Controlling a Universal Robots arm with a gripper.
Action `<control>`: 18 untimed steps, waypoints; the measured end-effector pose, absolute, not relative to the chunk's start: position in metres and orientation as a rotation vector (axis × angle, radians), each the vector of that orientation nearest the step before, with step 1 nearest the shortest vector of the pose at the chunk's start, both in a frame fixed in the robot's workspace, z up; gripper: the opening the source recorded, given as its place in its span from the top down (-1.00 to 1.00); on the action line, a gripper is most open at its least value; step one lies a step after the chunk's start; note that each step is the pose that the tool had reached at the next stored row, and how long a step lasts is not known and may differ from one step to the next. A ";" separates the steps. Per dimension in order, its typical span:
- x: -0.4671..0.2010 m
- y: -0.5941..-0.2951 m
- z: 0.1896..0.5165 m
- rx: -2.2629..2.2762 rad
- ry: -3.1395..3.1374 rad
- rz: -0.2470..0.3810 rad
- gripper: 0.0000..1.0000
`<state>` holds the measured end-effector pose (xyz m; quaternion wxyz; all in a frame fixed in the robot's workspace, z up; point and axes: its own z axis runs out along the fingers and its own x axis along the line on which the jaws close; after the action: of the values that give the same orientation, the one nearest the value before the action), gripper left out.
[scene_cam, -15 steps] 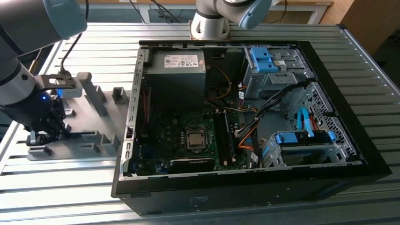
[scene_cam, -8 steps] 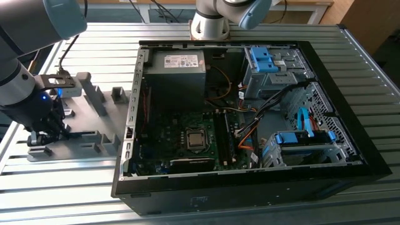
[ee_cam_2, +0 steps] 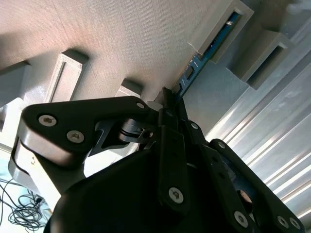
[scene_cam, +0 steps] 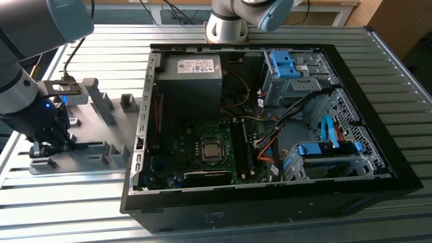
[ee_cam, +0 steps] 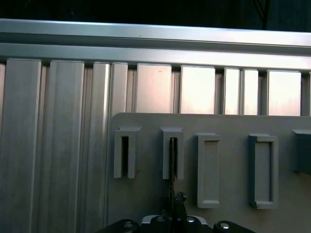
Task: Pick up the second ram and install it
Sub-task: 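Pick up the second ram and move it above second insertion slot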
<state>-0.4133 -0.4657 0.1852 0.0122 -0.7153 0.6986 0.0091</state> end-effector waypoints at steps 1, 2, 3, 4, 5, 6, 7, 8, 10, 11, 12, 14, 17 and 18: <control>-0.413 -0.466 0.185 -2.230 2.178 0.028 0.72; -0.413 -0.466 0.186 -2.230 2.178 0.028 0.72; -0.413 -0.466 0.186 -2.230 2.178 0.028 0.72; -0.413 -0.466 0.187 -2.230 2.178 0.028 0.72; -0.413 -0.466 0.188 -2.230 2.178 0.028 0.72; -0.413 -0.466 0.190 -2.230 2.178 0.028 0.72; -0.413 -0.466 0.191 -2.230 2.178 0.028 0.72; -0.413 -0.466 0.192 -2.230 2.178 0.028 0.72; -0.413 -0.466 0.195 -2.230 2.178 0.028 0.72; -0.413 -0.466 0.197 -2.230 2.178 0.028 0.72; -0.413 -0.466 0.199 -2.230 2.178 0.028 0.72; -0.413 -0.466 0.203 -2.230 2.178 0.028 0.72; -0.413 -0.466 0.210 -2.230 2.178 0.028 0.72; -0.413 -0.466 0.212 -2.230 2.178 0.028 0.72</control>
<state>-0.4133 -0.4657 0.2123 0.0120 -0.7153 0.6986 0.0089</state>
